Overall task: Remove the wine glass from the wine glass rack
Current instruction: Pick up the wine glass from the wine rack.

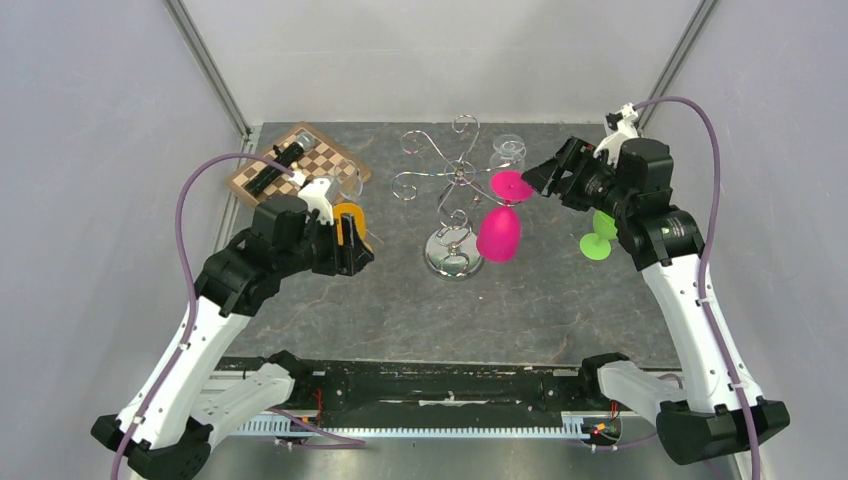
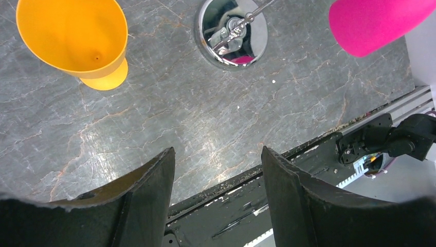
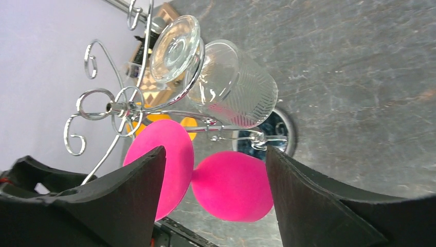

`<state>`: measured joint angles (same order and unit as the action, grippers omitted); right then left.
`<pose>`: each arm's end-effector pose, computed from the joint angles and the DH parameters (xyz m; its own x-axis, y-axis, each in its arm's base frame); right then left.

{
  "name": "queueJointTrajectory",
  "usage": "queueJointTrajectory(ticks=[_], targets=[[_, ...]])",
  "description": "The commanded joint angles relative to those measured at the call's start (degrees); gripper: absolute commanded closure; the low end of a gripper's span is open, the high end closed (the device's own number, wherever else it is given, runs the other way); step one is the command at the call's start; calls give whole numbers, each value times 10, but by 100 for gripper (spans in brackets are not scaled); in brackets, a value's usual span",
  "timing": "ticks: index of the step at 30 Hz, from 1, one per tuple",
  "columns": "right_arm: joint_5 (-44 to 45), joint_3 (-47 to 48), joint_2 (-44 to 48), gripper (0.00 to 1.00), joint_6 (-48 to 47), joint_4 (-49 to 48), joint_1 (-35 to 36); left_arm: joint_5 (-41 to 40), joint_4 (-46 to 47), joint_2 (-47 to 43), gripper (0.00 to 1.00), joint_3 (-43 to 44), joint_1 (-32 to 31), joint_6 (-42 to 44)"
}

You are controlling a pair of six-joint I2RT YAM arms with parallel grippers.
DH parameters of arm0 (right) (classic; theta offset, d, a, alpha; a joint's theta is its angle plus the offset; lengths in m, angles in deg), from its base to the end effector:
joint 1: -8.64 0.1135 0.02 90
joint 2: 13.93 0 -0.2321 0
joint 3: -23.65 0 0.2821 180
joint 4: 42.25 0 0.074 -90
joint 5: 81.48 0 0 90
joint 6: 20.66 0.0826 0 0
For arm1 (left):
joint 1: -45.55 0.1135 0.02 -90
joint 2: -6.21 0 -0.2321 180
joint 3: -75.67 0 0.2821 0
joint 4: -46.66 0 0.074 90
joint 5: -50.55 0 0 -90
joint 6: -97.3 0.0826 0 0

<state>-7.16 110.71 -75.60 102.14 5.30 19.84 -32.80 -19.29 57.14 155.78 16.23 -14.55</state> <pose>0.2967 0.0815 0.3809 -0.5453 0.4237 -0.7233 -0.1631 0.7927 0.5874 0.2089 -0.1283 0.3378 -0.6956 -0.0333 -0.7177 0.3323 0.8708 -0.3625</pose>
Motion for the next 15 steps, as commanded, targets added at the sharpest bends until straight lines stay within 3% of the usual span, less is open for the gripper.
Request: queueJointTrajectory(ticks=[1,15], targets=[[-86,-35,24,28,56,-93,-18,17,16,-19,31,-16,1,-9],[-154,-89,47,40,116,-146,-29,36,5,-41,31,-30,1,-13]])
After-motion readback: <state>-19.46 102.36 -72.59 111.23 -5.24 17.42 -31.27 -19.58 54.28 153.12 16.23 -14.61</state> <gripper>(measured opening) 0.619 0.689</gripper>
